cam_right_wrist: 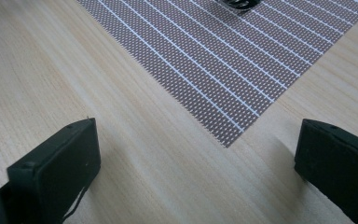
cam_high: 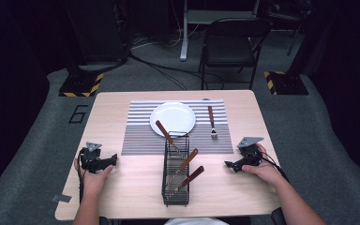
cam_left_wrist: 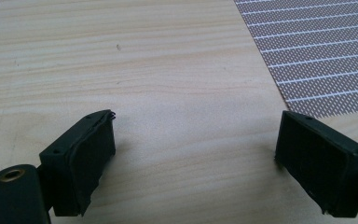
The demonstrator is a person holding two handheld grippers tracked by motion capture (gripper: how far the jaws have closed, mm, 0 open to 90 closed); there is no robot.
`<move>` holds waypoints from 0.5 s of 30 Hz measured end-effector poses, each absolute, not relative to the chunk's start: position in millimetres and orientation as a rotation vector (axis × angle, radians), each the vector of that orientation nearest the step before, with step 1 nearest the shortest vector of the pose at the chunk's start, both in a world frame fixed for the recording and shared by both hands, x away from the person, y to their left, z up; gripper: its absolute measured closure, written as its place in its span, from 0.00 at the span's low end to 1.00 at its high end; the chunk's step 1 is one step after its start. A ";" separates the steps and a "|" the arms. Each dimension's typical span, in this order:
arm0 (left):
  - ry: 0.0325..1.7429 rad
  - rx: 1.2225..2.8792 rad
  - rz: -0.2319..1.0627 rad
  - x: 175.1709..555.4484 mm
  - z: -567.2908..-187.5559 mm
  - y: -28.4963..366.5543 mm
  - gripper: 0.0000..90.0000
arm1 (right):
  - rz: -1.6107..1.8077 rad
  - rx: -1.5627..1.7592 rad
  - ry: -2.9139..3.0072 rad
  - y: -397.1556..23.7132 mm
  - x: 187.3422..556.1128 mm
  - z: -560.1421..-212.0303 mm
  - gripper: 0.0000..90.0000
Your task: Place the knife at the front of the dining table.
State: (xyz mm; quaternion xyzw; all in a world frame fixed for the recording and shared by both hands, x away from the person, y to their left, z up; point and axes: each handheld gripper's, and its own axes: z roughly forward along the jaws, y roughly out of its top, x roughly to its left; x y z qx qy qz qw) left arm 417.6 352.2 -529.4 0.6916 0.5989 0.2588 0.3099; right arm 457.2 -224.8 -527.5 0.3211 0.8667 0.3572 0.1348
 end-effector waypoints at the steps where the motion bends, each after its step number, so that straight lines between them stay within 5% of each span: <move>1: 1.582 1.827 0.684 417.6 -529.4 352.2 0.13 | 1.035 0.930 2.511 -224.8 457.2 -527.5 0.00; 15: 1.573 1.828 0.684 419.9 -529.6 352.6 0.13 | 1.034 0.933 2.508 -224.6 456.9 -527.5 0.00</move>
